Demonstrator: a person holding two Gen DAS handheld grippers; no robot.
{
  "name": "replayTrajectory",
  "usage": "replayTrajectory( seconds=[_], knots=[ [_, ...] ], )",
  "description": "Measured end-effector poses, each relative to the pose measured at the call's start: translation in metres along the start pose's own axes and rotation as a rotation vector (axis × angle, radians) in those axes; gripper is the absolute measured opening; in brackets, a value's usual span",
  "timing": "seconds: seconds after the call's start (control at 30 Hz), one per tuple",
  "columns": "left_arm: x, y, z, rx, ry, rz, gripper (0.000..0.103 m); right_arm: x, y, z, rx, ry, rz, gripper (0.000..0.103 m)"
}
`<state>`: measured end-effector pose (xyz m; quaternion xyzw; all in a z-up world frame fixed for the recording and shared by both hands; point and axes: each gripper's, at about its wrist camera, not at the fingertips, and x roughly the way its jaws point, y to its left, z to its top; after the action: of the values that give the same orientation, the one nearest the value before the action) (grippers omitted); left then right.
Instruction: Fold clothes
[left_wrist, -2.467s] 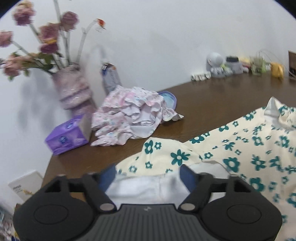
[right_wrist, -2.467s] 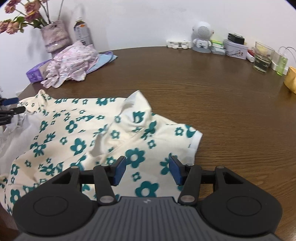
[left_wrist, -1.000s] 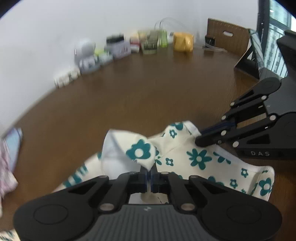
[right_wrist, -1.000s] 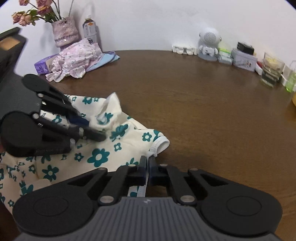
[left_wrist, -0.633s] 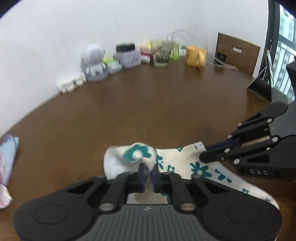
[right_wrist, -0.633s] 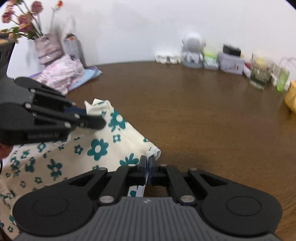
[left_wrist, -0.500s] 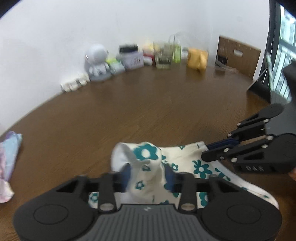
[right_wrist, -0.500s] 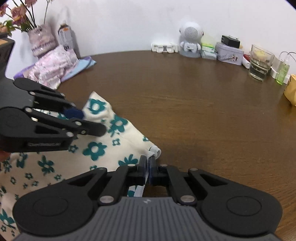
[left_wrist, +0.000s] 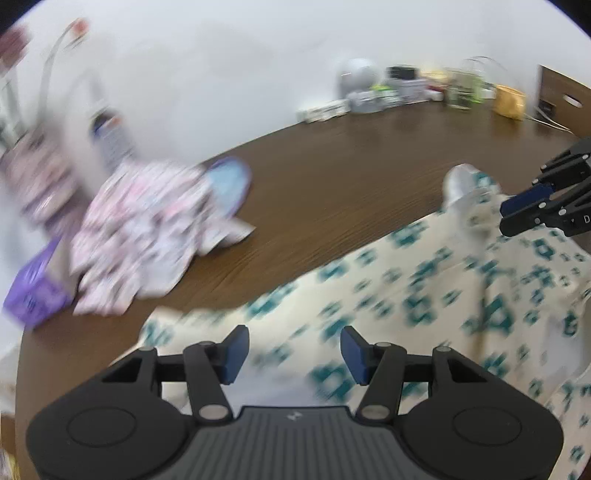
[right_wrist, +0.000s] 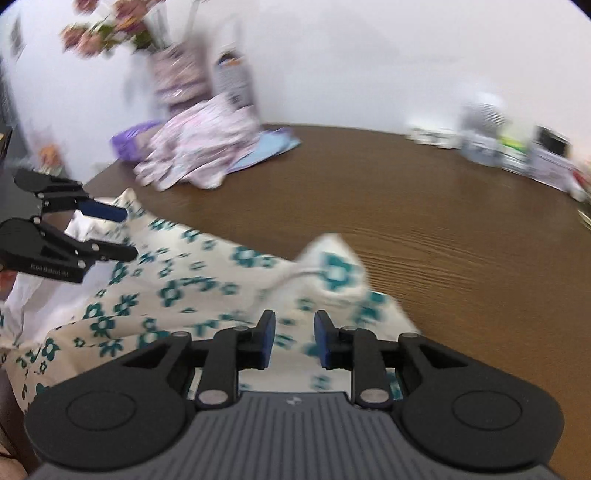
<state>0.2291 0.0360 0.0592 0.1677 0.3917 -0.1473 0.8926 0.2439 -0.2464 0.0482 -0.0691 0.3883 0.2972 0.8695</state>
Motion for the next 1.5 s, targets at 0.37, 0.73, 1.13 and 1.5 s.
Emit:
replayTrajectory(
  seconds=[0.37,0.73,1.13,1.5],
  knots=[
    [0.025,0.038,-0.009,-0.052,-0.040,-0.003,0.053,0.069,0.016,0.026,0.149,0.144,-0.017,0.030],
    [0.008,0.042,-0.022,-0.153,-0.190,-0.003,0.002,0.060,0.013,0.043,0.145,0.069,-0.112,0.000],
    [0.032,0.057,-0.017,-0.160,-0.126,0.066,0.049,0.081,0.012,0.041,0.266,0.172,-0.109,0.033],
    [0.024,0.070,-0.026,-0.281,-0.213,0.024,0.004,0.072,0.018,0.057,0.210,0.071,-0.098,0.002]
  ],
)
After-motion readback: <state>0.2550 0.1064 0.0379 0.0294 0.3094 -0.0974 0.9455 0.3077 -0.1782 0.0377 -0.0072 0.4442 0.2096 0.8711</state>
